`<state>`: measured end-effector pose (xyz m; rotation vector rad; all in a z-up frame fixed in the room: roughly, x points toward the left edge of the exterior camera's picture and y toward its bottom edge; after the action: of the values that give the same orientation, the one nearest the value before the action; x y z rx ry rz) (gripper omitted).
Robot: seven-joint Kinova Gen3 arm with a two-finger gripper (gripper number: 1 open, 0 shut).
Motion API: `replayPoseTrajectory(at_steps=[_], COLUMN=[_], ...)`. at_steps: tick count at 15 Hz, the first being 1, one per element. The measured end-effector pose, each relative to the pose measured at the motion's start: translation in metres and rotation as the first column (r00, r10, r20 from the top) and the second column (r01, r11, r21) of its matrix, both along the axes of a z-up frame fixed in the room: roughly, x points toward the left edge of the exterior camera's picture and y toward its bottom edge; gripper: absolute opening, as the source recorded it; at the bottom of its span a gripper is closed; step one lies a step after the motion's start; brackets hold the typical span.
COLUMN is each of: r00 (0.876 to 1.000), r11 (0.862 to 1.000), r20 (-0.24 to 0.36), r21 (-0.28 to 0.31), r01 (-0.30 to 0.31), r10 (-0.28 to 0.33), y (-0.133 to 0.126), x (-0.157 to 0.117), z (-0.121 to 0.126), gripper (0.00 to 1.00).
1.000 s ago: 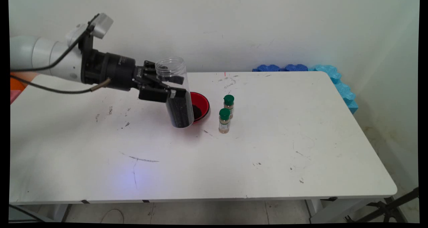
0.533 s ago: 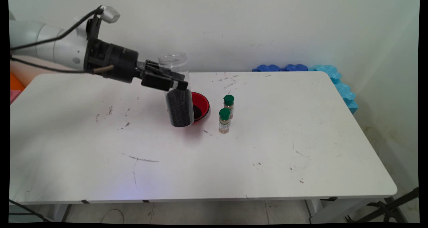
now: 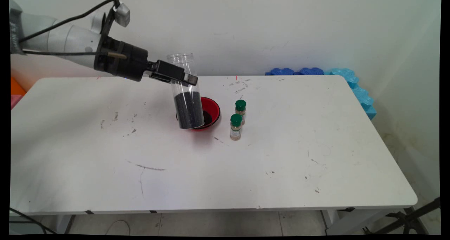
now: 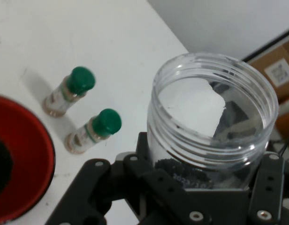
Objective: Pour the black seasoning powder in the red bowl
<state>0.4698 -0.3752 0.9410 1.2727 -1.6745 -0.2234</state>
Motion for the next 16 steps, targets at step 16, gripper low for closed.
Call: replayPoseTrajectory(at_steps=[16], r00=[0.944], r11=[0.859], r20=[-0.113], r21=[0.459], r01=[-0.228], r10=[0.311], y=[-0.031], x=[0.008], z=[-0.028], gripper=[0.00])
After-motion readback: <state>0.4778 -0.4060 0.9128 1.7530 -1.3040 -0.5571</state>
